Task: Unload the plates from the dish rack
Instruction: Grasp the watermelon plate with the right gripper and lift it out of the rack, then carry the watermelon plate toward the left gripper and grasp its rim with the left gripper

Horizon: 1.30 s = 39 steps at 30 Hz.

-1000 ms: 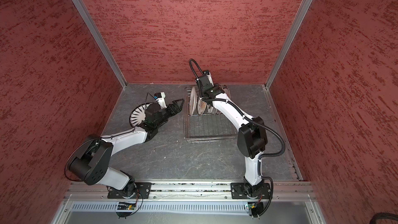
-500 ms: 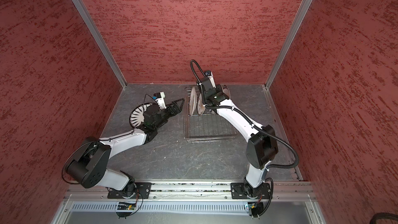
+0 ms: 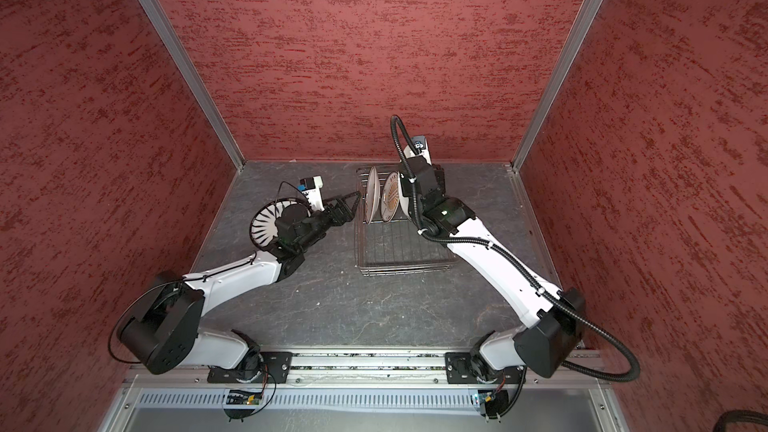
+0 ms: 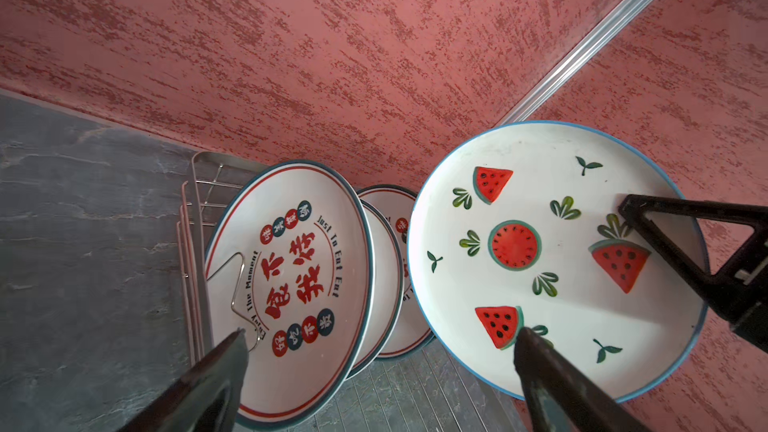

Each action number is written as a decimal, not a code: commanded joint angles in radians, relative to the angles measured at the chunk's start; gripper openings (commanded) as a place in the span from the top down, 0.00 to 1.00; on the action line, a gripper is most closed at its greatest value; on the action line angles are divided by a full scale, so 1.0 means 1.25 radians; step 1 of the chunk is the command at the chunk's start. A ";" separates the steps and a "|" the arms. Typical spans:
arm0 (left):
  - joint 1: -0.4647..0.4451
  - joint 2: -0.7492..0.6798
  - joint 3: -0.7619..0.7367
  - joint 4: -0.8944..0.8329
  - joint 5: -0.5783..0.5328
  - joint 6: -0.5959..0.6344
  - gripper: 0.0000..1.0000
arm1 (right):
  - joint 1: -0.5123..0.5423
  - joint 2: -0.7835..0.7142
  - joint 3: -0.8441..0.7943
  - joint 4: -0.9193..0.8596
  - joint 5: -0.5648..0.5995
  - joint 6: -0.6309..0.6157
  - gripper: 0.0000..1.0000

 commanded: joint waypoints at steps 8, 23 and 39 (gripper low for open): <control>0.005 -0.015 0.035 -0.012 0.119 0.041 0.01 | -0.005 -0.161 -0.106 0.179 -0.131 0.052 0.97; 0.127 0.029 -0.016 0.151 0.381 -0.114 0.00 | -0.121 -0.269 -0.256 0.353 -0.533 0.224 0.99; 0.140 0.002 -0.021 0.111 0.385 -0.131 0.06 | -0.154 -0.122 -0.295 0.625 -0.841 0.393 1.00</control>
